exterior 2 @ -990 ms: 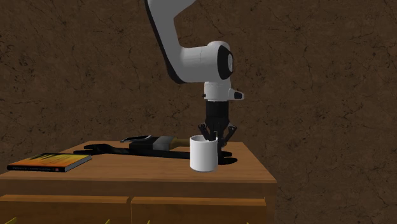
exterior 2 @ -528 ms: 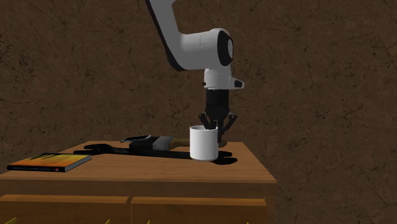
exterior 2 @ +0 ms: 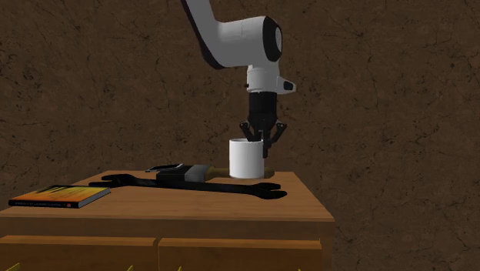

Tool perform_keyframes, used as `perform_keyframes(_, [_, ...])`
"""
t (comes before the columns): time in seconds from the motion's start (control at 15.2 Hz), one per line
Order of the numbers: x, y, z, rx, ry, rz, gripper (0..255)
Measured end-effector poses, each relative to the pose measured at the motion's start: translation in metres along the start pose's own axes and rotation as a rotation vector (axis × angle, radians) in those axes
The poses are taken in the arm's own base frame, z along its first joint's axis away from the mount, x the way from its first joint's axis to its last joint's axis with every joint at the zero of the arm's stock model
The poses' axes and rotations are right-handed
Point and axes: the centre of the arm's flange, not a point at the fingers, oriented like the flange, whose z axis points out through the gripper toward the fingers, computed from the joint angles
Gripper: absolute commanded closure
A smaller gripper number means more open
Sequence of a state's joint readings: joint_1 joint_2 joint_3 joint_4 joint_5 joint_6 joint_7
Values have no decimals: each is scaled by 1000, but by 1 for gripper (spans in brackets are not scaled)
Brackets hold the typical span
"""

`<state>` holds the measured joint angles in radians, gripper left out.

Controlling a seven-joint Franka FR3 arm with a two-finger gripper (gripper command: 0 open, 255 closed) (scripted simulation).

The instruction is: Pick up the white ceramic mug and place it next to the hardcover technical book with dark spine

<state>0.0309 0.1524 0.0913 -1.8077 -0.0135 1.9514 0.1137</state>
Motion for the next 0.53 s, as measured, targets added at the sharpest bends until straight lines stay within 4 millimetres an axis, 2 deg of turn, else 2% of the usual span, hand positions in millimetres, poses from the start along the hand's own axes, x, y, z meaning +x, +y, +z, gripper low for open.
perform_keyframes(0.53, [-1,0,-42,0,0,0,255])
